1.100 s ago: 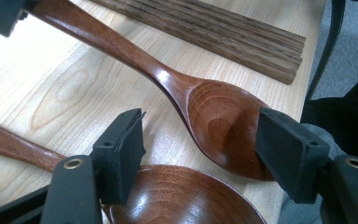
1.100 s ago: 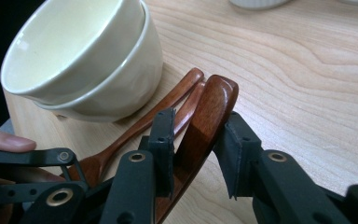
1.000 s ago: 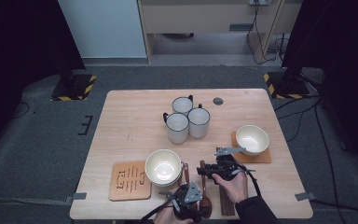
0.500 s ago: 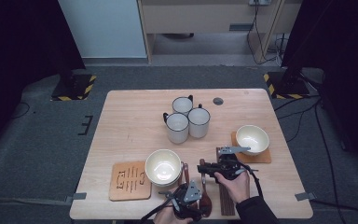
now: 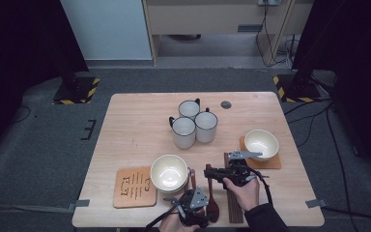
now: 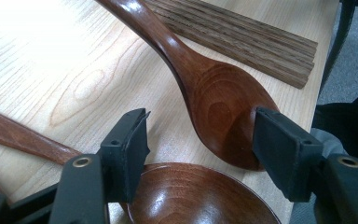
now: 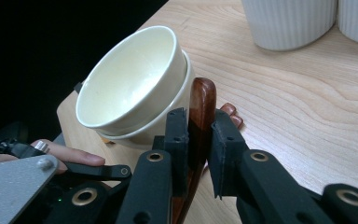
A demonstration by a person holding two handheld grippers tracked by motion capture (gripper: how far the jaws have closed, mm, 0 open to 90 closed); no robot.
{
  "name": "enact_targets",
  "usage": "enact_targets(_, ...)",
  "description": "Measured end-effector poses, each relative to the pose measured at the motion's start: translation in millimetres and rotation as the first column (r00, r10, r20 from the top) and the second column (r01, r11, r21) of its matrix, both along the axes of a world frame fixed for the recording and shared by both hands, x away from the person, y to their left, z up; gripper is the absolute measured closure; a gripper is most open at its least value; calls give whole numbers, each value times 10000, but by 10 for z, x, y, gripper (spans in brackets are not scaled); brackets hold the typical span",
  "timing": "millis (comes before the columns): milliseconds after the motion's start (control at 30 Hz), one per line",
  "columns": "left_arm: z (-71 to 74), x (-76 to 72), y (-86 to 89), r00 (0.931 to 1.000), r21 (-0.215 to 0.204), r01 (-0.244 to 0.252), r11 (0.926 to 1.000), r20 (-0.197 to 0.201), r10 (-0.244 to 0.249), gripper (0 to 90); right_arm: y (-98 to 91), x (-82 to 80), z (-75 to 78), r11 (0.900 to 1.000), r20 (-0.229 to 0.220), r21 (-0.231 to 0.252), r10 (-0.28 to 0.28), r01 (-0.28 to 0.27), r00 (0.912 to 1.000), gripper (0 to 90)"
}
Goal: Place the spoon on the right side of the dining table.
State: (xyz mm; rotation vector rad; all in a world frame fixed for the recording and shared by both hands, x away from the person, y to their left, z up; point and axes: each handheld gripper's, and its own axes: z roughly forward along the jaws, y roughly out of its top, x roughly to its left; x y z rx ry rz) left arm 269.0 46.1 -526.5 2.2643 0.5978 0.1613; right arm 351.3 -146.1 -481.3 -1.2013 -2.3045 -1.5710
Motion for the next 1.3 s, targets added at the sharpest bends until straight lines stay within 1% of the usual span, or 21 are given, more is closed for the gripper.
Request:
enact_targets(367,1,6,5,10000,24,0,10000,3,0,363,-28,-5,30,9993,60,366,-66,64,10000,819)
enact_targets(500,0,6,5,10000,27,8,10000,-1,-8,365,-30,-5,28,9987,24,503,-78,77,10000,828)
enact_targets(600,1,8,6,10000,44,23,10000,-6,-23,365,-32,-7,28,9981,-87,615,-81,86,9999,834)
enact_targets(800,2,9,2,10000,101,62,9999,-37,-61,363,-33,-8,26,9975,-99,693,-145,152,9998,839)
enact_targets(867,-1,6,-4,10000,100,74,9999,-34,-74,363,-41,-4,21,9969,-178,764,-184,197,9997,840)
enact_targets(933,1,1,-12,9999,160,105,9998,17,-105,362,-53,4,16,9964,-171,812,-220,233,9996,840)
enact_targets(1033,0,-8,-22,9998,249,132,9996,113,-135,359,-80,11,27,9960,-89,821,-356,362,9993,841)
enact_targets(1133,11,-13,-22,9998,137,130,9998,158,-132,358,-117,16,55,9943,20,921,-535,531,9986,840)
enact_targets(1300,58,-11,0,9995,-169,37,9998,319,-32,357,-182,19,115,9902,380,1113,-886,839,9953,840)
